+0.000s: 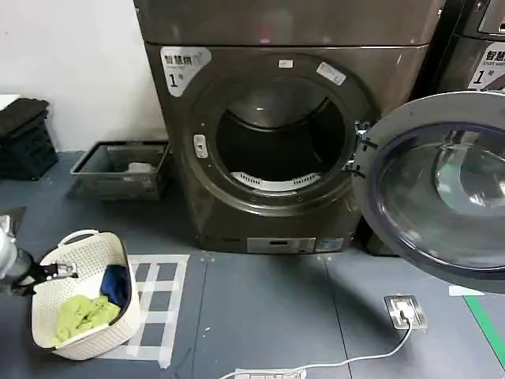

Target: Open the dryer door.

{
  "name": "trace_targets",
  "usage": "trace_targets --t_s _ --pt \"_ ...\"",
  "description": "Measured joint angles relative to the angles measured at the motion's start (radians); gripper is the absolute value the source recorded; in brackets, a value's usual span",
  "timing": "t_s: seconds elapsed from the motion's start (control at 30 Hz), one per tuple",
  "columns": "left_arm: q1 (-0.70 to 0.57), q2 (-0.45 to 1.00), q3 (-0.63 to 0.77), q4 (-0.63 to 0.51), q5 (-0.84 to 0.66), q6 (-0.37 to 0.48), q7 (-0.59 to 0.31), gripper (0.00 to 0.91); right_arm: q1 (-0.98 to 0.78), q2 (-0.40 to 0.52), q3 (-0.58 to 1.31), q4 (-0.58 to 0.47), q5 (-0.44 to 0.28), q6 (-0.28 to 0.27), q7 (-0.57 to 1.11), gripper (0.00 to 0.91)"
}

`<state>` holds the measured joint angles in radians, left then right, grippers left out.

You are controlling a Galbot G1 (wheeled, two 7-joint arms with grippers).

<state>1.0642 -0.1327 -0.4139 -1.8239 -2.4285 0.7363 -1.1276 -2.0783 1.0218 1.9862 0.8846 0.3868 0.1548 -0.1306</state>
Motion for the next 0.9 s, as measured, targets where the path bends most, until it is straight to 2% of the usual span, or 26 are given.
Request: trace_targets --t_s 0.23,0.9 --pt "-0.008 0.004 0.000 0.000 -0.072 0.000 -0.025 0.907 0.004 -0.004 -0.003 -0.002 -0.001 0.002 -0.001 0.907" --pt "-0.031 -0.011 0.001 0.020 -0.030 0.000 -0.008 0.907 0.012 -0.001 -0.003 -0.016 0.004 0.019 -0.012 0.907"
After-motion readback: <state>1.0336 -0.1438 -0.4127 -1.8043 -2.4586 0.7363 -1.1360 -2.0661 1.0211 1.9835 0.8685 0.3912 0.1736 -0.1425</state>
